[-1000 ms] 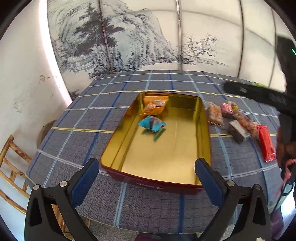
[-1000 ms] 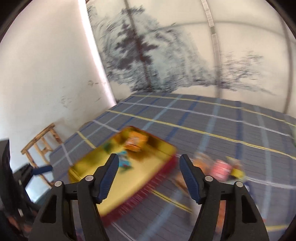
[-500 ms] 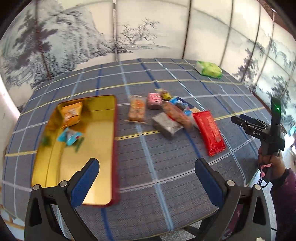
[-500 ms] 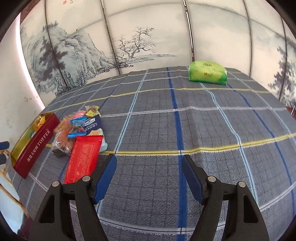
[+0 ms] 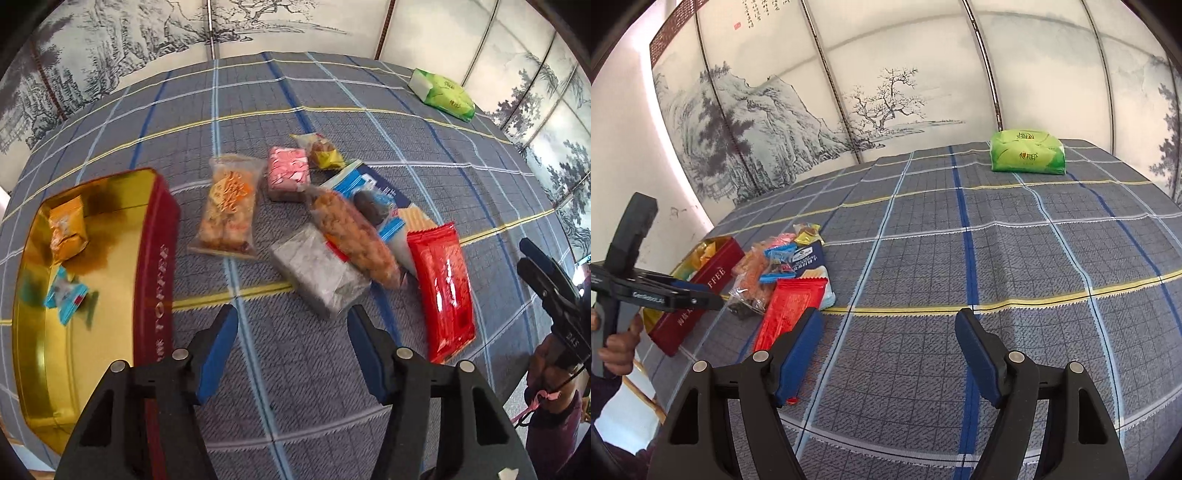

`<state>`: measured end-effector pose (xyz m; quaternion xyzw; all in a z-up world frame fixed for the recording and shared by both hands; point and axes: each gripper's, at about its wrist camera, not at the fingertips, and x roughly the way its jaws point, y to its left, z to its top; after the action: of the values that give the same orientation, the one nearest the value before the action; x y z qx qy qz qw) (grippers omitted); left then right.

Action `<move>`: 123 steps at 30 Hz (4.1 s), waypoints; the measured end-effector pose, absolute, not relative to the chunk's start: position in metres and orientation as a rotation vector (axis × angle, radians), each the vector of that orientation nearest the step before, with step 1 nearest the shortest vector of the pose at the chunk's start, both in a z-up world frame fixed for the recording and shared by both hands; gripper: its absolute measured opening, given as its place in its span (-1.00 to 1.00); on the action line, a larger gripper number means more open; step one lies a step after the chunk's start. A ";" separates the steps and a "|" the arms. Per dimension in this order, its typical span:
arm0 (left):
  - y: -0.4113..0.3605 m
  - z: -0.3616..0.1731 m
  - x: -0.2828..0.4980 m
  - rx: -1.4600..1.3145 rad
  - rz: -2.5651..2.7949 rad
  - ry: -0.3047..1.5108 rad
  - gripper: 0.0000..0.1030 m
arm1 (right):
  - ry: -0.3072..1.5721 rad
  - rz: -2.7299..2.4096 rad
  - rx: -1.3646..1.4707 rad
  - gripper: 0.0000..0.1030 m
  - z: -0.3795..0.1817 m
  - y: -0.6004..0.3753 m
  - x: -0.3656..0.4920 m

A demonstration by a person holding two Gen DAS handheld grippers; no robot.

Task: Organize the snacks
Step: 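Grasp the clear bag of dark tea with the left gripper, then carry the tea bag toward the tin while the right gripper grasps the blue-wrapped cookie, then lower the tea bag into the tin and open the left gripper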

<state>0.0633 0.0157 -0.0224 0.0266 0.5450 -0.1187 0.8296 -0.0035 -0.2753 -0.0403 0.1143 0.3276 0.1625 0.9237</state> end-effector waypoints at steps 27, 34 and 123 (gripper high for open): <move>0.010 -0.043 0.044 0.027 -0.229 1.152 -0.39 | 0.685 0.348 0.255 0.57 -0.041 -0.275 -0.001; 0.016 -0.021 0.004 0.043 -0.262 1.082 -0.39 | 0.723 0.437 0.273 0.61 -0.036 -0.240 -0.008; 0.154 0.006 0.043 0.146 -0.068 0.964 -0.38 | 0.866 0.145 0.257 -0.52 -0.064 -0.272 0.092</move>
<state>0.0432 0.1538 0.0062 0.0701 0.4631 -0.0326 0.8829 0.0924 -0.2719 -0.0644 0.1242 0.4181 0.0701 0.8971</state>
